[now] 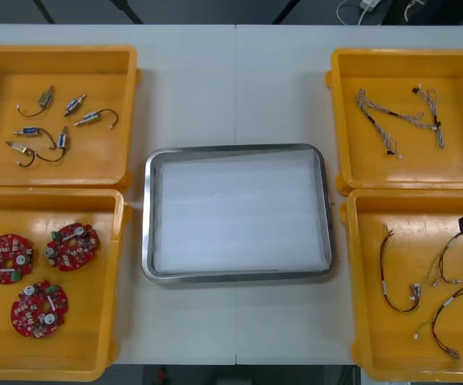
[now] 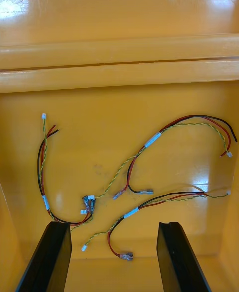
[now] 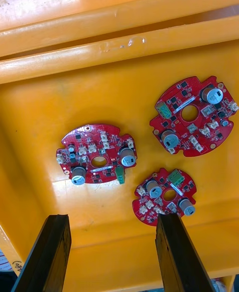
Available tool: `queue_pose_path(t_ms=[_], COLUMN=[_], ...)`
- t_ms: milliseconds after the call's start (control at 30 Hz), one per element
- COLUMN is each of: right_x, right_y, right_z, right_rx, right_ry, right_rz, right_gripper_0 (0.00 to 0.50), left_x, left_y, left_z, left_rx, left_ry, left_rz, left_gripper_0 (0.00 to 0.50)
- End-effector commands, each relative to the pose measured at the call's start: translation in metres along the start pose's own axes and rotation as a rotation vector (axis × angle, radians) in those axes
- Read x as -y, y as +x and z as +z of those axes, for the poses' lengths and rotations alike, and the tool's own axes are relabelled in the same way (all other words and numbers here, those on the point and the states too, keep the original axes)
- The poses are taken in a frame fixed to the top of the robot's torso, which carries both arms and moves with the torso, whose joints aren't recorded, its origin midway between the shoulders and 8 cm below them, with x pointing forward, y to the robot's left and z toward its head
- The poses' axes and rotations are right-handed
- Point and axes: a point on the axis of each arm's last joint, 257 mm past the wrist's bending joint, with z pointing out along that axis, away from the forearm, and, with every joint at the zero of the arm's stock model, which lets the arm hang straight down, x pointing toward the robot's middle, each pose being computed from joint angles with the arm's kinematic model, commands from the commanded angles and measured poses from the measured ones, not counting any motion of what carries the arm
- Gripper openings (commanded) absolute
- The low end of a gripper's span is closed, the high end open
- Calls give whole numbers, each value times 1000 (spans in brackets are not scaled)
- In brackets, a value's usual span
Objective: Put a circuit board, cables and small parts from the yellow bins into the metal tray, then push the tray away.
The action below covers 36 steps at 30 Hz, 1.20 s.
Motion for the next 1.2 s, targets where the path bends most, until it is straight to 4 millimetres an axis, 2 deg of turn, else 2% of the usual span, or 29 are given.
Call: queue_pose_path(t_ms=[33, 1200], right_x=[3, 3], right_y=[-4, -4], right_z=[-5, -5], right_rx=[29, 29], right_ry=[1, 1], right_rz=[25, 25], right_gripper_0=[500, 500], left_x=[-19, -19], left_y=[3, 3], left_z=[-9, -9], left_rx=[-8, -8], left_ry=[-58, -58], left_rz=[-42, -42], left_gripper_0=[500, 500])
